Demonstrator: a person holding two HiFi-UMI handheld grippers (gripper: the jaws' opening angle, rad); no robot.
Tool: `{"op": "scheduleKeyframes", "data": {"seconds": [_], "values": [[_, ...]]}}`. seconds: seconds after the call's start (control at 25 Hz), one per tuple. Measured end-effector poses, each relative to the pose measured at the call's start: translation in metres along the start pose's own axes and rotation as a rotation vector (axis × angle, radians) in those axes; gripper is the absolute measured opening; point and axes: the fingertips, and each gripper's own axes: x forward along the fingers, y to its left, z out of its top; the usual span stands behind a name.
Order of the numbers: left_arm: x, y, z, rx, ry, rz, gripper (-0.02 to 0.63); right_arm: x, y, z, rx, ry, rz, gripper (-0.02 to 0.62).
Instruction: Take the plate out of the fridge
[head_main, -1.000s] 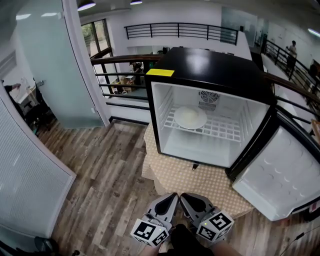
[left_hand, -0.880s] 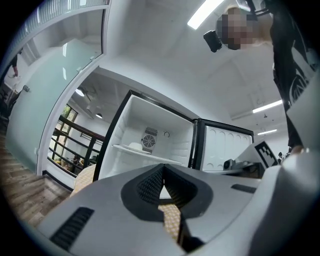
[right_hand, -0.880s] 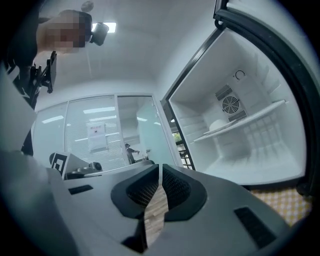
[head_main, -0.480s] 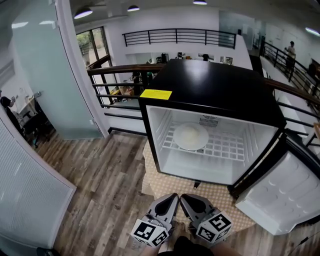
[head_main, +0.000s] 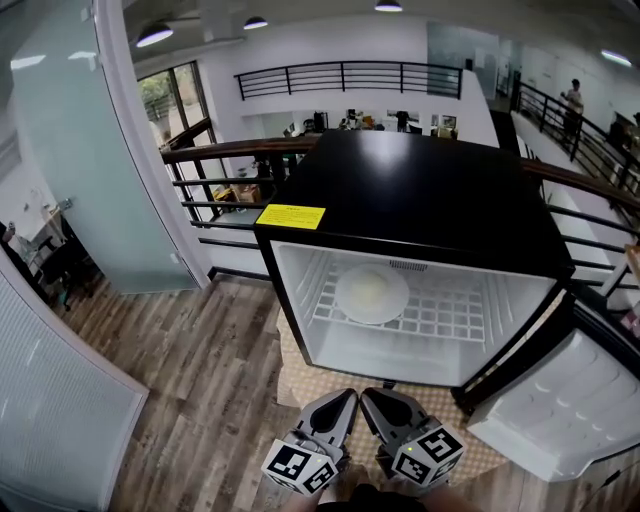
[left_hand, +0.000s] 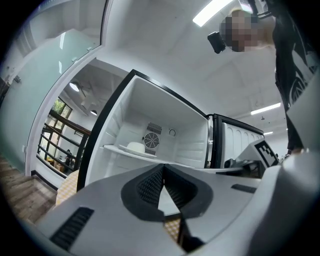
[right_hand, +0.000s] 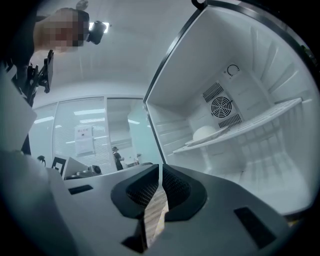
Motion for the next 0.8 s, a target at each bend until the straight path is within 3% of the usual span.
{"op": "scheduleKeyframes", "data": {"seconds": [0.28,0.8], "values": [[0.019,0.002,-0.005,-0.009,0.011,-0.035,0.008,0.004,-0.021,0.007,0.082,-0.038,-0.05,0.043],[0.045,0.033,0.003,-0.017,0.081,-0.156,0.008,0.037,-0.039,0.021,0.106,-0.085,-0.197,0.043]]}}
